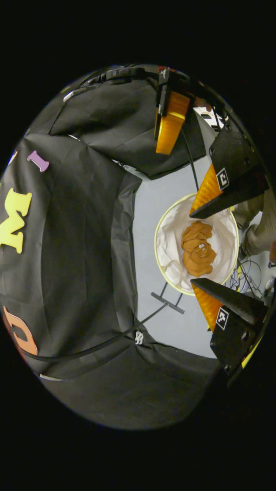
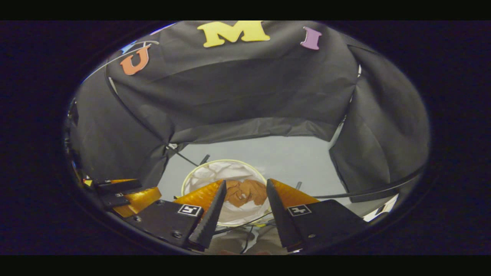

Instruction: Grasp the clothes on the hanger with both hands and then place them into the laundry hamper below.

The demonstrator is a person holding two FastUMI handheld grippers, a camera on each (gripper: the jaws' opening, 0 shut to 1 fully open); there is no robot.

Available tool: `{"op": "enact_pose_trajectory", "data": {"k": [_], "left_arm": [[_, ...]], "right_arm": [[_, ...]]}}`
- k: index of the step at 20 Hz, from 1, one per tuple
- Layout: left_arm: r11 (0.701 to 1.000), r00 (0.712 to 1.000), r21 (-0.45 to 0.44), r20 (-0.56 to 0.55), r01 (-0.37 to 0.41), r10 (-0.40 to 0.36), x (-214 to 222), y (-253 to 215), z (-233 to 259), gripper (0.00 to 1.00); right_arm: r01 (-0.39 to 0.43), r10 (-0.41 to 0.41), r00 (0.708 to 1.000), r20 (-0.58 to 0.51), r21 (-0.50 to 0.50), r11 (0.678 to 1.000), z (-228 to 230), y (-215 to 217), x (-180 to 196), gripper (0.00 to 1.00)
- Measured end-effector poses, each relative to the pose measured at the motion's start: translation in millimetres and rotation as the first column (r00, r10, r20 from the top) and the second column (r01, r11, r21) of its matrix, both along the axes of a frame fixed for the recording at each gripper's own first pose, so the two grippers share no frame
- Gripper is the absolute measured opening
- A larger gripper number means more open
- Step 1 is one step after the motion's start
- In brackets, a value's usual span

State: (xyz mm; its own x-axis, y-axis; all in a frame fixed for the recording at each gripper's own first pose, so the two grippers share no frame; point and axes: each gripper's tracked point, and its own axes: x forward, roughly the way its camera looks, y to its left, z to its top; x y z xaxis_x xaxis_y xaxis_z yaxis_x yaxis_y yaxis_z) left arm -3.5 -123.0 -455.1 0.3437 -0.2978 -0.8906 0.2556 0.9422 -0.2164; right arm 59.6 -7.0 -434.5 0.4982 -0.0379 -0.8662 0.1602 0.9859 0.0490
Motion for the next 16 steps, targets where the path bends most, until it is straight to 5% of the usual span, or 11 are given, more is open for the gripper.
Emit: {"op": "enact_pose_trajectory", "data": {"k": [5, 8, 9, 12, 16], "left_arm": [[1.0, 0.987, 0.005, 0.161, 0.021, -0.022, 14, 14, 61, 0.97], [1.0, 0.95, 0.005, 0.313, 0.002, -0.003, 22, 20, 114, 0.97], [1.0, 0.932, -0.011, 0.361, -0.008, 0.012, 23, 18, 135, 0.92], [0.997, 0.865, -0.061, 0.496, -0.057, 0.079, 21, 18, 204, 0.97], [0.992, 0.739, -0.088, 0.661, -0.095, 0.129, -5, 21, 287, 0.97]], "right_arm": [[0.032, -0.016, 0.987, 0.157, -0.1, 0.995, 74, -21, -25, 0.68], [0.046, -0.008, 0.961, 0.276, -0.133, 0.99, 129, -28, -34, 0.68], [0.046, 0.001, 0.946, 0.324, -0.138, 0.989, 151, -29, -38, 0.68], [0.025, 0.042, 0.89, 0.454, -0.14, 0.99, 206, -43, -46, 0.68], [-0.006, 0.12, 0.793, 0.597, -0.189, 0.982, 277, -71, -70, 0.74]]}}
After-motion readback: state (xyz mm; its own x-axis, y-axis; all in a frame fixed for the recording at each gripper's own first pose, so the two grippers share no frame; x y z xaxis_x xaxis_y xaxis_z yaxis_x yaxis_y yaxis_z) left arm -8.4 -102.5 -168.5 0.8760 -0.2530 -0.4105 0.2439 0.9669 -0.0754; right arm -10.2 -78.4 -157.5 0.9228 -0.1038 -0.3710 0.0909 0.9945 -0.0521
